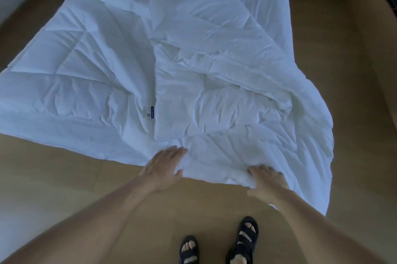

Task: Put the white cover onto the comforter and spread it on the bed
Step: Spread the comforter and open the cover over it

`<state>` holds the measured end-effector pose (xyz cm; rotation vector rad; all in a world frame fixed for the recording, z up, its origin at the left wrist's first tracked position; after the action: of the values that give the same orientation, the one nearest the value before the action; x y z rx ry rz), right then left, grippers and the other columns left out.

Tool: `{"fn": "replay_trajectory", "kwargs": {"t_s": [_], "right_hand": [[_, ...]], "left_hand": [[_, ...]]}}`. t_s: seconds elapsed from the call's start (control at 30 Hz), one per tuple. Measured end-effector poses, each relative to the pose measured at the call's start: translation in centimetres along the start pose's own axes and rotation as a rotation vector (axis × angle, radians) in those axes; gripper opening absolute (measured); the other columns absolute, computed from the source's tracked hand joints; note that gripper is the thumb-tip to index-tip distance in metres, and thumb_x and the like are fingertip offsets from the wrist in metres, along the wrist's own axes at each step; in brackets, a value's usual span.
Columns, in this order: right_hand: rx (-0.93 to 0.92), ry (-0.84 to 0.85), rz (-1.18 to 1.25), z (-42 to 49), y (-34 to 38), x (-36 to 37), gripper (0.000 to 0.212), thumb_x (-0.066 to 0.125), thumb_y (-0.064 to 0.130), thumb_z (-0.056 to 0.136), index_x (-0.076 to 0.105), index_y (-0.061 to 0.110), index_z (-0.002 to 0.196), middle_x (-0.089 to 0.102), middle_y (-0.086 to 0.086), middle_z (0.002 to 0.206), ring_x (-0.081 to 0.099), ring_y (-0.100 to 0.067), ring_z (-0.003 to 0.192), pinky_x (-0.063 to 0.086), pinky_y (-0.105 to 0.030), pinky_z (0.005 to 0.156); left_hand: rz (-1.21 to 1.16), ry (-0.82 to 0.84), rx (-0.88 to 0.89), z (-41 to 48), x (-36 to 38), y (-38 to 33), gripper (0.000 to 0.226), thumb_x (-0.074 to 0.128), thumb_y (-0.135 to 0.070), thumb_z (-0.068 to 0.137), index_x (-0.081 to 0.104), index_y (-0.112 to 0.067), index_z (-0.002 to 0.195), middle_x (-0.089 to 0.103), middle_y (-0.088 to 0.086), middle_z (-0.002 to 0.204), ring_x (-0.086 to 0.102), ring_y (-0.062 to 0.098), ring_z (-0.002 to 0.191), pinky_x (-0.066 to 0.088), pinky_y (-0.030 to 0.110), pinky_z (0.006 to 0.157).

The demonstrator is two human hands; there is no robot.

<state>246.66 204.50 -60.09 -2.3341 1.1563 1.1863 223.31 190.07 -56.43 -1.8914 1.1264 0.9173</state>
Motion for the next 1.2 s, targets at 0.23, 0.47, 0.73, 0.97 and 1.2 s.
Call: {"fn": "replay_trajectory", "kwargs": {"t_s": [0.23, 0.47, 0.73, 0.97, 1.2], "right_hand": [[-0.347, -0.227, 0.079, 1.7, 12.1, -9.4, 0.07, 0.054, 0.055, 0.092, 0.028, 0.027, 0.15, 0.038, 0.002, 0.141, 0.037, -0.023, 0.13, 0.034, -0.038, 0.106], [-0.504, -0.211, 0.038, 3.4, 25.8, -12.2, 0.062, 0.052, 0.049, 0.095, 0.033, 0.021, 0.147, 0.037, 0.0, 0.142, 0.036, -0.024, 0.129, 0.034, -0.036, 0.107], [-0.392, -0.205, 0.02, 11.2, 42.3, -11.4, 0.065, 0.056, 0.047, 0.094, 0.029, 0.02, 0.147, 0.03, -0.001, 0.149, 0.031, -0.024, 0.137, 0.032, -0.036, 0.11], [-0.051, -0.199, -0.093, 20.6, 47.1, -8.2, 0.1, 0.069, 0.051, 0.081, 0.008, 0.024, 0.155, 0.02, -0.007, 0.152, 0.024, -0.03, 0.142, 0.031, -0.044, 0.108], [-0.017, -0.324, -0.08, 23.5, 47.6, -8.9, 0.052, 0.075, 0.005, 0.068, 0.062, 0.01, 0.119, 0.062, -0.017, 0.099, 0.063, -0.041, 0.09, 0.056, -0.047, 0.071]], "left_hand": [[-0.025, -0.16, -0.164, -0.9, -7.1, 5.1, 0.051, 0.042, -0.027, 0.102, 0.033, -0.02, 0.152, 0.033, -0.005, 0.157, 0.029, 0.011, 0.144, 0.021, 0.025, 0.115], [0.071, -0.104, -0.397, -5.2, -8.8, 18.2, 0.053, 0.042, -0.027, 0.102, 0.029, -0.022, 0.152, 0.029, -0.006, 0.159, 0.023, 0.012, 0.146, 0.024, 0.031, 0.116], [0.172, -0.126, -0.472, -5.7, -10.4, 39.8, 0.064, 0.048, -0.03, 0.099, 0.019, -0.018, 0.154, 0.023, -0.002, 0.16, 0.019, 0.017, 0.148, 0.026, 0.036, 0.115], [0.306, -0.109, -0.455, -2.7, -10.4, 55.7, 0.082, 0.054, -0.025, 0.094, 0.001, -0.018, 0.156, 0.002, 0.0, 0.164, 0.002, 0.021, 0.152, 0.022, 0.041, 0.117], [0.305, -0.133, -0.353, 1.1, -11.7, 59.9, 0.046, 0.046, -0.013, 0.097, 0.044, -0.021, 0.142, 0.057, 0.003, 0.136, 0.057, 0.027, 0.12, 0.047, 0.036, 0.096]]}}
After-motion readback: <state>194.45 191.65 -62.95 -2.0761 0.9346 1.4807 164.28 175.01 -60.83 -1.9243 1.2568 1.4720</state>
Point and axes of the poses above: each hand's wrist, its own z-axis towards the middle knuckle, its own x-axis out of the palm, y = z × x, the point moved 9 cm from there along z, towards the middle knuckle
